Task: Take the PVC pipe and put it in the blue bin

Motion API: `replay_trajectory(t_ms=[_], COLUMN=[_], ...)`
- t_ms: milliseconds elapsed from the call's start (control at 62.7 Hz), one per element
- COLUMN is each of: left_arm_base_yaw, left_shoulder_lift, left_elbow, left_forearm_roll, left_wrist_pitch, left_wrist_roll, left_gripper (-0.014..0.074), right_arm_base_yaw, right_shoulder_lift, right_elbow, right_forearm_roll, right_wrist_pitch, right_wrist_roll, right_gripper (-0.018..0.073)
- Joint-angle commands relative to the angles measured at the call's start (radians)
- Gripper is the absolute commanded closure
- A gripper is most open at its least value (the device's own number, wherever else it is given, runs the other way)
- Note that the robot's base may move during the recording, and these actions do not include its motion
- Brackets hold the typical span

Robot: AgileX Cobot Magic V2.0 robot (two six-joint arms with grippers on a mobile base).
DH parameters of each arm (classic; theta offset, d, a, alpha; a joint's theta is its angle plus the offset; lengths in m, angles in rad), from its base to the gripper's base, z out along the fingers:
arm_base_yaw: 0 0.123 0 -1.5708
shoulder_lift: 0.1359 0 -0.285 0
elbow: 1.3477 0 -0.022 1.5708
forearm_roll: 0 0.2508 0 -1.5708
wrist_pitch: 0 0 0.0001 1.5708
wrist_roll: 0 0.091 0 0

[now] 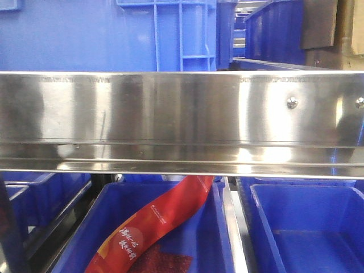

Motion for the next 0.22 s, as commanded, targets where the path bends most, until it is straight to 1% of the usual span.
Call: replay_trajectory(t_ms=[0, 207], left_arm_base_yaw=[0.003, 0.003], left_shoulder_lift=[-0.005, -0.005], left_elbow=[-0.002, -0.002], left_forearm_roll=[0.000, 0.000], left_wrist_pitch=[-0.014, -0.014], left_wrist_roll=[0.000, 0.000], left_gripper=[0.0707, 0.0707], right_arm_base_yaw=[0.001, 0.001], right_shoulder_lift=[-0.002, -0.002], right_elbow=[0.001, 0.001], right_forearm_roll=[-0.004, -0.004], right_wrist_pitch=[-0.029, -0.029], right_wrist_roll=[-0.003, -0.003], right_gripper=[0.0727, 0.0727])
